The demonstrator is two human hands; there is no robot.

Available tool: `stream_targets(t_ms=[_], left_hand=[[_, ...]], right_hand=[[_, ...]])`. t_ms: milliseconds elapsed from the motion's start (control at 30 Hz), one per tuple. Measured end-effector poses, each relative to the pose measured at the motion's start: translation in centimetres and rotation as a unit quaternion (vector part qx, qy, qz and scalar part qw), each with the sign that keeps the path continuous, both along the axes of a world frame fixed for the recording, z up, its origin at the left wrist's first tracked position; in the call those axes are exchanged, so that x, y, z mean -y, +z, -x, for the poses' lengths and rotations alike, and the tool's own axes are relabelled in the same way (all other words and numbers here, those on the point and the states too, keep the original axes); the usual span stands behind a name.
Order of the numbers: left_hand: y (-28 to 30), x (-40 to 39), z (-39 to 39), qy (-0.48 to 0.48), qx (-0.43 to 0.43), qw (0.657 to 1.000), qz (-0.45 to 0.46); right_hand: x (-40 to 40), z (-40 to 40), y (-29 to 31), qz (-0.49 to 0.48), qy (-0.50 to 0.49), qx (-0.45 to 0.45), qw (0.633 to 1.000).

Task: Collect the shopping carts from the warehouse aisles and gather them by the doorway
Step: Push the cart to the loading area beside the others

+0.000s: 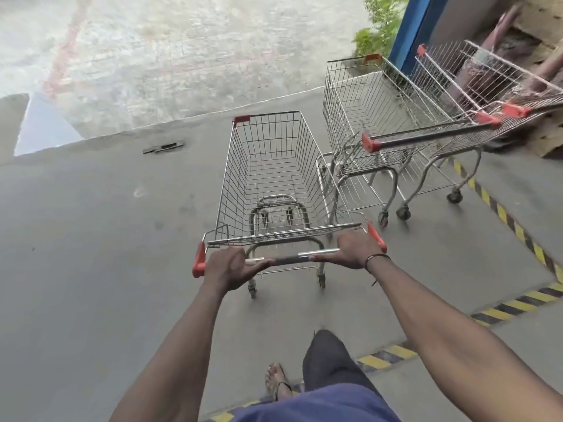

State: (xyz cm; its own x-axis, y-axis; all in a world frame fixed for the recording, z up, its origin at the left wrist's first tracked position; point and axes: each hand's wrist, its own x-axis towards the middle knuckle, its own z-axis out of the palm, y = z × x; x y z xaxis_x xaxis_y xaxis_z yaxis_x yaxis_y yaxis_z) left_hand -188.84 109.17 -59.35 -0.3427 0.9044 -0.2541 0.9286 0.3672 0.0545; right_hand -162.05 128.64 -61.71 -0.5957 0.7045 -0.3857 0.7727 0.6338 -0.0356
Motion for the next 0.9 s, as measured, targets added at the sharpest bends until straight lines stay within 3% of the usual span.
stream_targets(t_ms=[533, 900], left_hand=[[0.5, -18.7, 8.7, 0.069, 0.000, 0.998, -0.010], [0.0, -23.5, 10.6, 0.122, 0.036, 0.992, -0.010]], right_hand=[[-21.8, 11.7, 0.9, 0.034, 0.067, -0.016, 0.997], [-28.6, 15.6, 1.2, 0.083, 0.103, -0.018, 0.991]])
